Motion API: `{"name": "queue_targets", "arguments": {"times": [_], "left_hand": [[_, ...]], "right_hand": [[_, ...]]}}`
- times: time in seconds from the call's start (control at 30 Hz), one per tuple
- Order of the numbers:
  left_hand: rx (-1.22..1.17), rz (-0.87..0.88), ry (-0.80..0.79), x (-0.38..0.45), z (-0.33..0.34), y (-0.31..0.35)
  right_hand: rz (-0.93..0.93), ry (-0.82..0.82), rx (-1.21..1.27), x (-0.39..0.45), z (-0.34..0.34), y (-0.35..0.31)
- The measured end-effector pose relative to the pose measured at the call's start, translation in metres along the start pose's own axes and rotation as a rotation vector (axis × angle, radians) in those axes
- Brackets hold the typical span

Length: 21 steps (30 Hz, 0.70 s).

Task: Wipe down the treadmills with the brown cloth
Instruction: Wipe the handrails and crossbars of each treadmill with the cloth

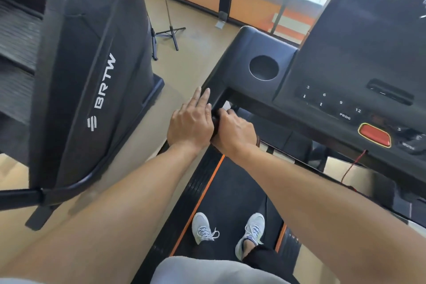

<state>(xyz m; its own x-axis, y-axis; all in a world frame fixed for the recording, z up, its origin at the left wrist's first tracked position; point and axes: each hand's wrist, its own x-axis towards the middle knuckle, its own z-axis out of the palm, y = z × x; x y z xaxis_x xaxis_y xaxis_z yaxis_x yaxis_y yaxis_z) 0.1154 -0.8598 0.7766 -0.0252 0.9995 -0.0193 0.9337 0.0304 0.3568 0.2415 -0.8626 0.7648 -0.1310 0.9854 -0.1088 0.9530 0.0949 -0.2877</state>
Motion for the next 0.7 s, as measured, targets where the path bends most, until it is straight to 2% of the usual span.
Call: {"name": "queue_targets", "arguments": {"times": [0.17, 0.33, 0.5, 0.6, 0.7], "left_hand": [[0.046, 0.024, -0.001, 0.000, 0.001, -0.001], [0.153, 0.049, -0.036, -0.003, 0.004, 0.001], [0.197, 0.050, -0.027, -0.004, 0.007, 0.001], [0.204, 0.048, -0.021, -0.005, 0.006, 0.001], [0.208, 0.048, -0.012, -0.004, 0.006, 0.000]], "right_hand": [[-0.023, -0.159, 0.070, 0.002, -0.015, 0.010], [0.102, -0.308, 0.026, -0.014, -0.032, 0.033], [0.188, -0.514, -0.057, -0.038, -0.052, 0.090], [0.188, -0.644, 0.010, -0.040, -0.061, 0.115], [0.185, -0.771, 0.228, -0.029, -0.062, 0.126]]}}
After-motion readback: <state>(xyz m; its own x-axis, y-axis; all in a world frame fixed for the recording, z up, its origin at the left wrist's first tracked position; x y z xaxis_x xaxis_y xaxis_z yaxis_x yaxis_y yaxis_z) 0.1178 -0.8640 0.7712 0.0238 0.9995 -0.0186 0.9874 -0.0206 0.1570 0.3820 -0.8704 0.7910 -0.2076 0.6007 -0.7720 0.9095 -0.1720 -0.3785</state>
